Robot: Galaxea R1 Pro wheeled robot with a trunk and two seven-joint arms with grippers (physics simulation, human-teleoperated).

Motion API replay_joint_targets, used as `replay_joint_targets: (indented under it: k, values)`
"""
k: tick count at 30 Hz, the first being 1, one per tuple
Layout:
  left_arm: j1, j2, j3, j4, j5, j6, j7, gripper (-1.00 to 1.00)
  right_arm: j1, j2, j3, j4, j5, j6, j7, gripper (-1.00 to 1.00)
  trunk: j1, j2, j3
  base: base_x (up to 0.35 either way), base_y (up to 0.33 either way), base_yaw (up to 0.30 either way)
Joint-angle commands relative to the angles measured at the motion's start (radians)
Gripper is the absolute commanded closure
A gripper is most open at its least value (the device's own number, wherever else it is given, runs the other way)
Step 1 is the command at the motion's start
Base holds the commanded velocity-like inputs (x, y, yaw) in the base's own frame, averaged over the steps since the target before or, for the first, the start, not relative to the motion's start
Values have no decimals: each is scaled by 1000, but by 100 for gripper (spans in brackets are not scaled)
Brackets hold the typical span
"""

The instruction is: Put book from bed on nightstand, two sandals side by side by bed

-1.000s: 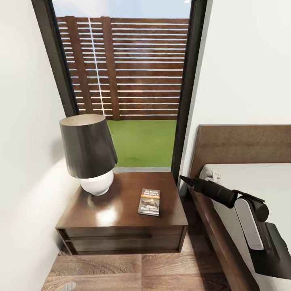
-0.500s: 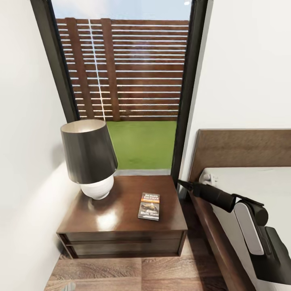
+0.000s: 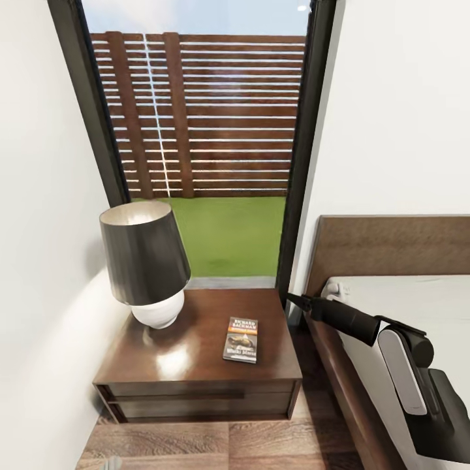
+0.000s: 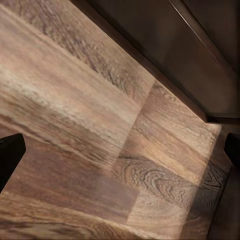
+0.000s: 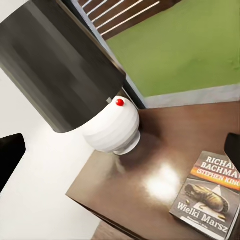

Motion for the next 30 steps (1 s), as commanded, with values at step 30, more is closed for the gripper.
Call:
replay_joint_targets:
  k: [30]
  values:
    - [0, -2, -7, 10, 4, 2, 2, -100, 42, 14, -2, 135, 58, 8, 5, -100, -27, 49, 21, 0, 0, 0]
